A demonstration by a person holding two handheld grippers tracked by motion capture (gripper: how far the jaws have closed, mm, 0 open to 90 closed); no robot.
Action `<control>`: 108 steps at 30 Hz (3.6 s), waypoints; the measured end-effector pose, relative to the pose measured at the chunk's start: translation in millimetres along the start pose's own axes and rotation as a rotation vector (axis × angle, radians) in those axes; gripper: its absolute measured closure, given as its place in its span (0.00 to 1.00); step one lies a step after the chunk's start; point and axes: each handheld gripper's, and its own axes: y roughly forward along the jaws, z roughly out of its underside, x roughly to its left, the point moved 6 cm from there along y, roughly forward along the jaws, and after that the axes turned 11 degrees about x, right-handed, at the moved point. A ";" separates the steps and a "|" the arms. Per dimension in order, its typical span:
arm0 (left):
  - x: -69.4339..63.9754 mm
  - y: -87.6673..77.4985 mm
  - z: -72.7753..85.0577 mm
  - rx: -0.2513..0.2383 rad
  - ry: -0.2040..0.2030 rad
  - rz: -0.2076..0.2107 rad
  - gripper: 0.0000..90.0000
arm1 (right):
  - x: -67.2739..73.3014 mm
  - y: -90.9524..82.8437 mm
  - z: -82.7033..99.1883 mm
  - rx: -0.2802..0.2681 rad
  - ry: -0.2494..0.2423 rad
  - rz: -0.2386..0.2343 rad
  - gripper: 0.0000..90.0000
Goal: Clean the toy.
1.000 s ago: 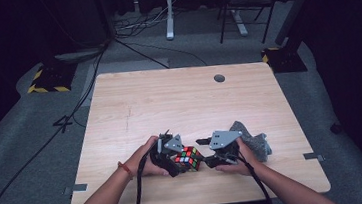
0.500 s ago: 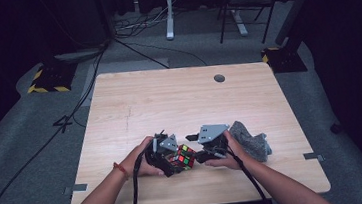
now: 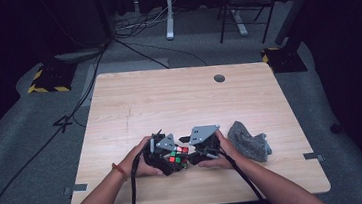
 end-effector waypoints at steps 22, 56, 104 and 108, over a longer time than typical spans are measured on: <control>25.1 -7.5 21.7 0.041 -0.107 -0.144 0.24 | -25.5 -63.8 60.9 0.035 0.087 0.077 0.47; 23.0 19.9 -12.8 -0.087 -0.284 -0.158 0.30 | -87.0 -104.5 158.9 0.135 0.318 0.218 0.48; -7.8 7.1 -63.0 -0.089 0.062 -0.008 0.38 | -60.3 -126.5 122.8 -0.027 0.237 0.085 0.88; -8.8 5.7 -65.0 -0.096 0.065 -0.012 0.38 | -55.1 -123.6 116.9 -0.031 0.214 0.072 0.88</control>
